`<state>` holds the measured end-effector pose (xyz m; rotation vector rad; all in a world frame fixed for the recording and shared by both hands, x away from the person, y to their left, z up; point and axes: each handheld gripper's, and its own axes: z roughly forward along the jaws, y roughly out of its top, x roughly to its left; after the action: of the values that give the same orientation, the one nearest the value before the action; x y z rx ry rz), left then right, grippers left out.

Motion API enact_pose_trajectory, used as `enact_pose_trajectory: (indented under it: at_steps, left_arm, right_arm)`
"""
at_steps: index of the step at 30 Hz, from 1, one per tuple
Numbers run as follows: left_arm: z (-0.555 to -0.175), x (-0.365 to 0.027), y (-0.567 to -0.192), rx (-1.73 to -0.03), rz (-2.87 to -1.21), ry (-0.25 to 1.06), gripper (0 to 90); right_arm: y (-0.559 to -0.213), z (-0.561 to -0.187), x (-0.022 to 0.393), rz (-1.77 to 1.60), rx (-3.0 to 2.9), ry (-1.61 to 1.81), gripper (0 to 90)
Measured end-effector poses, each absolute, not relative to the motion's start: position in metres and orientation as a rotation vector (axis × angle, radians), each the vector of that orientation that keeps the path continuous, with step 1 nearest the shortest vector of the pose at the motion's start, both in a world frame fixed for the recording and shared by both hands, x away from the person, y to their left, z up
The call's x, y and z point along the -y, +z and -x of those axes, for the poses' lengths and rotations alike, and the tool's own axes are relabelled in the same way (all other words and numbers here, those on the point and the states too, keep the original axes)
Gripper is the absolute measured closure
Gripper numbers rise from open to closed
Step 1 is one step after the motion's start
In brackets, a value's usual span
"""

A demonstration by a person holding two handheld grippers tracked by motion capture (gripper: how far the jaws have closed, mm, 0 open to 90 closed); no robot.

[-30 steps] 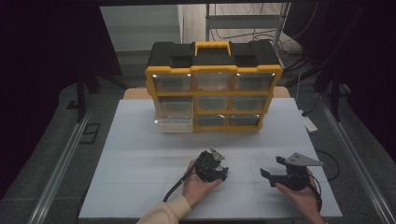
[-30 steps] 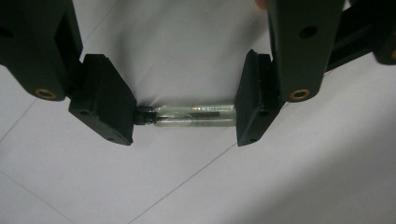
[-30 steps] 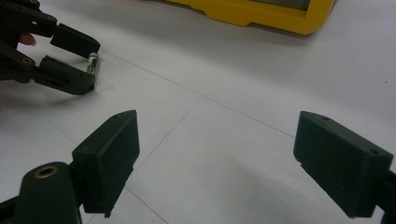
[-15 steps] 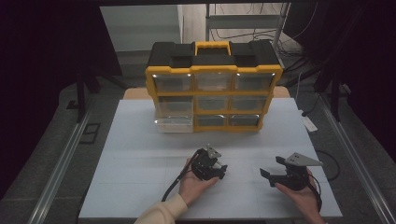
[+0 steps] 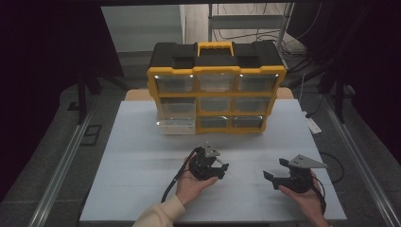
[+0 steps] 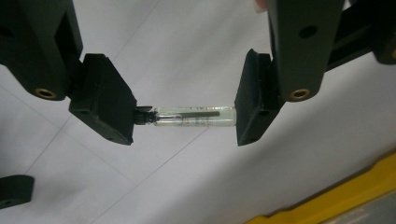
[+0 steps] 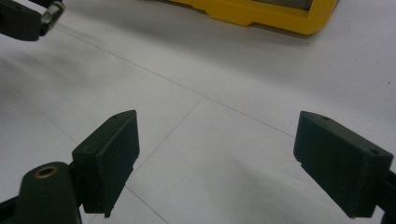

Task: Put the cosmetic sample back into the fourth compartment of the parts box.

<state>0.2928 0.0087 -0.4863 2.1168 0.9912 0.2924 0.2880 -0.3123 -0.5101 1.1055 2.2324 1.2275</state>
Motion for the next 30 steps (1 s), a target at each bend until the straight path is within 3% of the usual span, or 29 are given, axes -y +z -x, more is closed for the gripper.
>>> enact_pose_trajectory:
  at_steps: [30]
  left_arm:
    - [-0.292, -0.054, -0.436, -0.963, -2.0, 0.285, 39.9]
  right_arm:
    - [-0.51, -0.288, 0.312, -1.103, -2.234, 1.225, 15.1]
